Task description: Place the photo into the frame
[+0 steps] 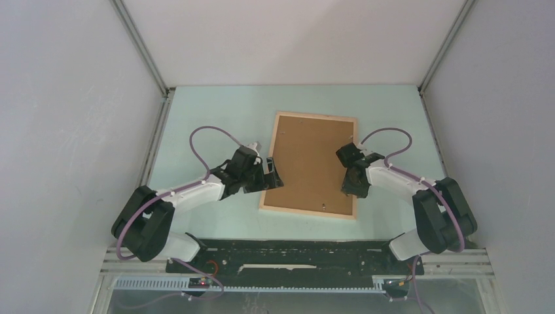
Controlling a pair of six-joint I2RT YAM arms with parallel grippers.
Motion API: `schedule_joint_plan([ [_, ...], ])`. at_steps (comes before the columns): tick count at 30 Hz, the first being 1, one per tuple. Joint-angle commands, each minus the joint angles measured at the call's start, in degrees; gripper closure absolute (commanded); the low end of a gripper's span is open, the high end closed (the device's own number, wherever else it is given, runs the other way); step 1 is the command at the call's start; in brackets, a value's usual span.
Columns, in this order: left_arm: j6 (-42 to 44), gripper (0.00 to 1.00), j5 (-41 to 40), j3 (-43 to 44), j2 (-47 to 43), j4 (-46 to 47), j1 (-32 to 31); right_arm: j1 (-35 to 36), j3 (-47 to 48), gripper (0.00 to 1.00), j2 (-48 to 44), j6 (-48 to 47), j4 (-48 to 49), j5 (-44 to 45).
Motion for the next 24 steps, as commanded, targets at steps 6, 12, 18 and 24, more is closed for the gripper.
schedule_joint_plan([
  [6,-0.2,0.05,1.8,-0.6,-1.2,2.1,-0.5,1.3,-0.7,0.76,0.7,-3.9,-3.8,2.1],
  [12,-0.5,0.05,1.9,-0.9,-1.9,2.2,-0.5,1.1,-0.4,0.86,-0.3,-5.9,-2.1,1.8],
  [18,0.1,0.04,-1.9,-0.6,-4.9,-0.9,-0.5,1.3,-0.4,0.58,-6.2,-10.9,-0.8,-1.8],
  [24,-1.8,0.0,-14.4,3.4,-5.6,-10.8,-0.6,-0.8,-0.4,0.38,-8.8,-15.3,3.3,-2.4],
])
